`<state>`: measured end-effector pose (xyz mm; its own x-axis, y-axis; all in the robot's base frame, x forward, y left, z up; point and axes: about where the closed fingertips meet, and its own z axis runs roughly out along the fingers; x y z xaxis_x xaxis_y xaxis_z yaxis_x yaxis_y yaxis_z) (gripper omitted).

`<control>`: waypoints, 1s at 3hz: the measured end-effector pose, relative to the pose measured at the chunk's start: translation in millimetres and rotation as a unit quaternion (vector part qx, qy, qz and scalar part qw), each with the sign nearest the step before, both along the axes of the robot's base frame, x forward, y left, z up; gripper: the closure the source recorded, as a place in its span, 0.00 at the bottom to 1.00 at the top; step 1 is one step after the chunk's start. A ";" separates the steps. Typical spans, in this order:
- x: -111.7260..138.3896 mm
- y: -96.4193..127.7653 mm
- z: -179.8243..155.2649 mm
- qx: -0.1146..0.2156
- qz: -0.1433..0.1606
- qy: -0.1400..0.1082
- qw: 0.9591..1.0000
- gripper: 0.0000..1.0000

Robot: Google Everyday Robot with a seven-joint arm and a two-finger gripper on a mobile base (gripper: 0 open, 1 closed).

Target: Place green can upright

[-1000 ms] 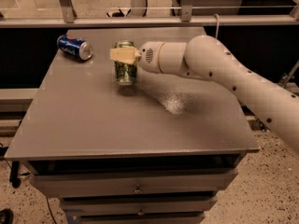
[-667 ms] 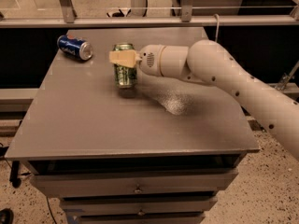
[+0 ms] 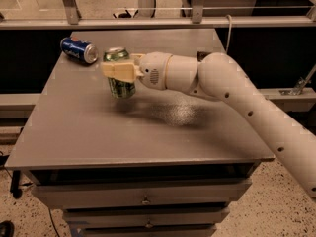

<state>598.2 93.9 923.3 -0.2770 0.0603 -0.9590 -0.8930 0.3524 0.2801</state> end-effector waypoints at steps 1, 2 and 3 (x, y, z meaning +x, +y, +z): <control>-24.3 21.2 4.8 -0.041 0.037 -0.107 0.993 1.00; -36.8 34.7 -4.7 -0.070 0.039 -0.190 0.979 1.00; -37.1 38.3 -10.2 -0.057 0.031 -0.210 0.975 1.00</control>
Offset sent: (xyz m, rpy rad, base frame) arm -0.0438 0.0414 -0.0139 -0.2209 -0.5288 0.0657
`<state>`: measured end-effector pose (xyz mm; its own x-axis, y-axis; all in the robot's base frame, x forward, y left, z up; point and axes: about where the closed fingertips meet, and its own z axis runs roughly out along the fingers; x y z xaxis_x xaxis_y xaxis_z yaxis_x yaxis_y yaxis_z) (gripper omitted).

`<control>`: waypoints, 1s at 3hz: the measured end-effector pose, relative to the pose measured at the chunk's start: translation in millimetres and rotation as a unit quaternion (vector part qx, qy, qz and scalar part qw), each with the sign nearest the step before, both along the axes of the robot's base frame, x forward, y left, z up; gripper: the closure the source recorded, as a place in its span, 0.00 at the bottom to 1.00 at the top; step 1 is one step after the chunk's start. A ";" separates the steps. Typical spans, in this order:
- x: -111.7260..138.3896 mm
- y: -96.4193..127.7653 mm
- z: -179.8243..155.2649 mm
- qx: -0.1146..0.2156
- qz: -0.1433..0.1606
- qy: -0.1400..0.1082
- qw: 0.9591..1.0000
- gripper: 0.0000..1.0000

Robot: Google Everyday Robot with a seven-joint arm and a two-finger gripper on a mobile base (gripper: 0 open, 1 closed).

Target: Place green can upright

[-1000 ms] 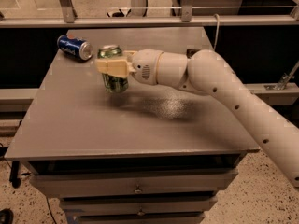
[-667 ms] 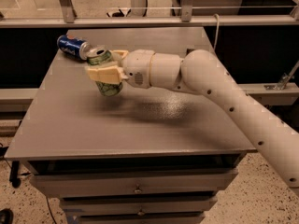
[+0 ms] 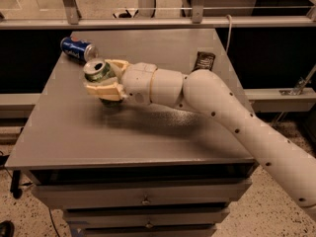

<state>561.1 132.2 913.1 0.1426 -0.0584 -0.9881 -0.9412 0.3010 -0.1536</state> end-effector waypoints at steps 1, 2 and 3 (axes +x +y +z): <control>3.4 -4.8 -0.7 0.049 -0.002 0.016 0.999 0.82; 7.5 -11.0 -2.1 0.076 -0.005 0.035 0.997 0.59; 10.6 -13.9 -3.5 0.084 -0.007 0.047 0.995 0.36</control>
Offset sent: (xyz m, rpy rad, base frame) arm 0.0154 -0.0239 -0.0050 0.2205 0.1218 -0.0231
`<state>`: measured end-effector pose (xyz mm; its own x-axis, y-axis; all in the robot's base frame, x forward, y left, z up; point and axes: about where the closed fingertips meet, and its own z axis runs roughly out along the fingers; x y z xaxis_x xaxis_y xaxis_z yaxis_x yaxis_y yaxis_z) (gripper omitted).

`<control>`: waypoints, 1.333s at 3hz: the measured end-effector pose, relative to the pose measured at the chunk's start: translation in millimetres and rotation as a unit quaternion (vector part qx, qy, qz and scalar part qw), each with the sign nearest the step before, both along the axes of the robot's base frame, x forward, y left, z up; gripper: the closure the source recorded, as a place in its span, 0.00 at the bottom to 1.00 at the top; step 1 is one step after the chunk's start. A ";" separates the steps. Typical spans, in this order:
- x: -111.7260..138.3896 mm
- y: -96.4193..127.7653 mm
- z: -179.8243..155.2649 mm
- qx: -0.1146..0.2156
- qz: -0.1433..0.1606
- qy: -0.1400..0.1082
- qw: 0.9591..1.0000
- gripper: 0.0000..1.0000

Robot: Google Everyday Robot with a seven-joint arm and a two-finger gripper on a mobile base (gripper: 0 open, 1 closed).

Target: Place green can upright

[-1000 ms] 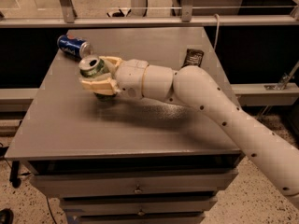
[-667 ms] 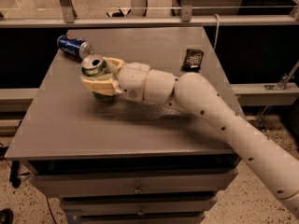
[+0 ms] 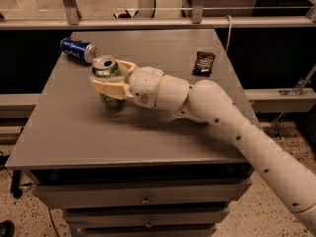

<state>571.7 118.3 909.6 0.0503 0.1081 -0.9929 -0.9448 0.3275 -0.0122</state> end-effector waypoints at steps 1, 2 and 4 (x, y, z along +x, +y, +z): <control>1.4 -0.9 1.4 -0.005 -0.001 0.005 1.000 0.12; 2.4 -1.2 2.1 -0.012 -0.004 0.011 1.000 0.00; 1.8 -28.8 19.3 -0.062 -0.029 0.014 0.998 0.00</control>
Offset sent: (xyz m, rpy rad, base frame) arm 0.0057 -0.0061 0.0019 -0.0402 0.0406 -0.0219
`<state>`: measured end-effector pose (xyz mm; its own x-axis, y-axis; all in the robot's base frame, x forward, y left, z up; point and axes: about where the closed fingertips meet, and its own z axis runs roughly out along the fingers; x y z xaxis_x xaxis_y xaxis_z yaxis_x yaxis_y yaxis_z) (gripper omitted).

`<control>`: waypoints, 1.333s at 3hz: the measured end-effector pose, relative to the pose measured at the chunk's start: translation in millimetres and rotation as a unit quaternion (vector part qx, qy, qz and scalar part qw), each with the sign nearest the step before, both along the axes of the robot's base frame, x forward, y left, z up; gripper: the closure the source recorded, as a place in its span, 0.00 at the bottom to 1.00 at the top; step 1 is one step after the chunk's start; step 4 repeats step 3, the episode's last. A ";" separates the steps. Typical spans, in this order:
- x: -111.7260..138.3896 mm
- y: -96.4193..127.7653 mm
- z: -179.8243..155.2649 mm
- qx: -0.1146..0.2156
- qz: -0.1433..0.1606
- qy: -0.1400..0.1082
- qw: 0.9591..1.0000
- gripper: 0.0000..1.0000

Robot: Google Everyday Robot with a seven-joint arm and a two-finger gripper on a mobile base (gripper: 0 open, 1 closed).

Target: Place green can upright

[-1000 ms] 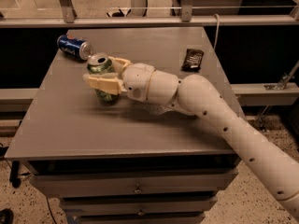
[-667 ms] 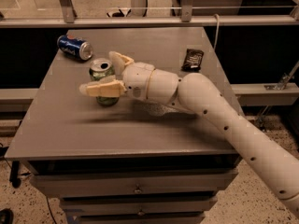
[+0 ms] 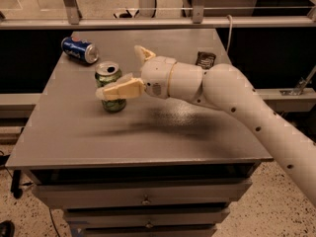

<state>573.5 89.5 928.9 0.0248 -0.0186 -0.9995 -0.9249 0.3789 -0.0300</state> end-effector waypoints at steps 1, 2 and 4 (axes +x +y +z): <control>-9.0 -45.7 29.7 -0.055 -0.023 0.005 0.998 0.00; -30.2 -112.0 51.5 -0.100 -0.050 0.018 0.994 0.00; -60.5 -168.0 67.0 -0.098 -0.088 0.017 0.991 0.00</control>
Offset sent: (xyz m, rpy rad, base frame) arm -0.0552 -0.2200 0.0764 -0.3062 0.0757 -0.2078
